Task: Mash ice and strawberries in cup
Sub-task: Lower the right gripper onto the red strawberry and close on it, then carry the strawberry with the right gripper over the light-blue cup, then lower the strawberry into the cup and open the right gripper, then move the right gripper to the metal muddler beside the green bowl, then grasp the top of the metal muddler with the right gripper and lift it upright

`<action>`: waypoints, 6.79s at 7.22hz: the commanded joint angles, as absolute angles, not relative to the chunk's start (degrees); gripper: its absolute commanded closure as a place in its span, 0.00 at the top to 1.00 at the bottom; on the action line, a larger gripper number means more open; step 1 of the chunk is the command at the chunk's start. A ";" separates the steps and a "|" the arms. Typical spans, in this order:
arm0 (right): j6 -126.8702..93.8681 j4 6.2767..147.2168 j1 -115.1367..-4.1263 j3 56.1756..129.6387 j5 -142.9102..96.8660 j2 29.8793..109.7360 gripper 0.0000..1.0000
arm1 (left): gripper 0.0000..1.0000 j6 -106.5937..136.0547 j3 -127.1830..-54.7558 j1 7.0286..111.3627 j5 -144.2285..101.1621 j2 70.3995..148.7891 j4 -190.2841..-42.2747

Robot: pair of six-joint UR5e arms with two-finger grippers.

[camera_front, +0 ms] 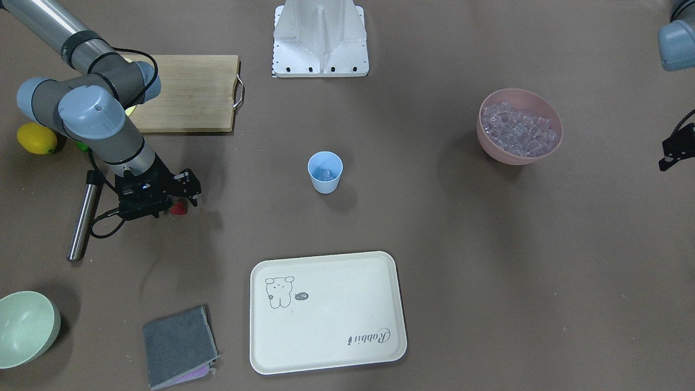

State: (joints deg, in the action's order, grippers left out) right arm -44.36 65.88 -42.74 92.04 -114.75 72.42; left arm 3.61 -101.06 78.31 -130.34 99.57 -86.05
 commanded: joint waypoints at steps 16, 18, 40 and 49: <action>-73.21 75.38 -24.62 105.82 -91.69 54.96 0.00 | 0.98 3.60 -101.43 78.84 -130.96 98.53 -85.87; -73.21 77.25 -23.47 104.34 -89.75 52.83 0.00 | 0.98 3.60 -100.72 78.66 -130.96 98.53 -85.78; -51.63 81.39 -56.85 97.52 -119.53 72.33 1.00 | 0.98 3.52 -101.78 78.84 -130.25 98.00 -86.22; -49.05 64.25 -56.60 80.95 -119.53 73.65 1.00 | 0.98 3.60 -102.57 78.84 -128.50 97.82 -87.01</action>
